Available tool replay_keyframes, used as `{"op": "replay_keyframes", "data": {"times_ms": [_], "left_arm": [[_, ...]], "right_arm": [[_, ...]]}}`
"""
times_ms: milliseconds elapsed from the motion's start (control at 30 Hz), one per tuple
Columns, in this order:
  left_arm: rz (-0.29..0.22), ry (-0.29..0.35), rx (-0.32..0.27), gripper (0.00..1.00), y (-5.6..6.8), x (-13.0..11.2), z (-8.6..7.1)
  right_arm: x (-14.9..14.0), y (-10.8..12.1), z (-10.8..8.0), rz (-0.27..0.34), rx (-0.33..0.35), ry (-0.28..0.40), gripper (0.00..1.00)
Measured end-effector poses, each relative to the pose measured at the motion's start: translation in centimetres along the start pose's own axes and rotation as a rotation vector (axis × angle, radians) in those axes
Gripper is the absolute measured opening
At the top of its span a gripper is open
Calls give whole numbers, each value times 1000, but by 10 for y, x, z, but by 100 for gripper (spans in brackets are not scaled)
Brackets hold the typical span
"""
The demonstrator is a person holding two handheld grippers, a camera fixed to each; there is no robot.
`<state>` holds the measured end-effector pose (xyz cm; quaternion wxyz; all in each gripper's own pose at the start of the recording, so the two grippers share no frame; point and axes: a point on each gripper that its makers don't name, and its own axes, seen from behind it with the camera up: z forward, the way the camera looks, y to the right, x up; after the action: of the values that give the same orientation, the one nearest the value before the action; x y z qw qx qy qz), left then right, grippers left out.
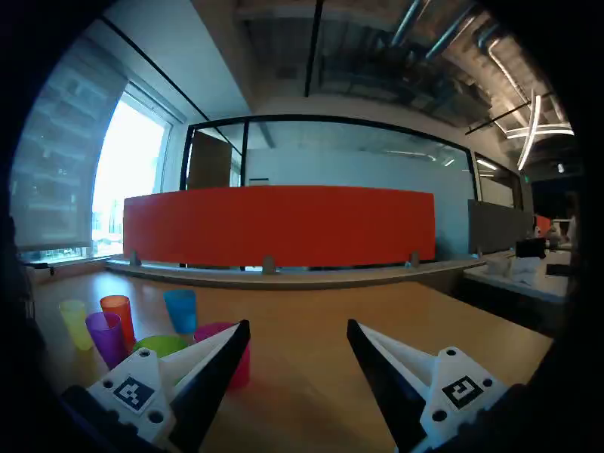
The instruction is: Pour water
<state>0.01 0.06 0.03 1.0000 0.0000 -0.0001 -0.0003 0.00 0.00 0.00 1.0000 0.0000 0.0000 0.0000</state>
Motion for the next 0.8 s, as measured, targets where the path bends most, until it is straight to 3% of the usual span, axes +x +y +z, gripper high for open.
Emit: {"op": "replay_keyframes", "data": {"times_ms": [667, 800], "left_arm": [[-3, 2, -1, 92, -1, 1, 0], [-6, 3, 0, 92, -2, 8, 0]], "right_arm": [[2, -5, 0, -2, 23, -12, 100], [15, -7, 2, -8, 37, -8, 100]]}}
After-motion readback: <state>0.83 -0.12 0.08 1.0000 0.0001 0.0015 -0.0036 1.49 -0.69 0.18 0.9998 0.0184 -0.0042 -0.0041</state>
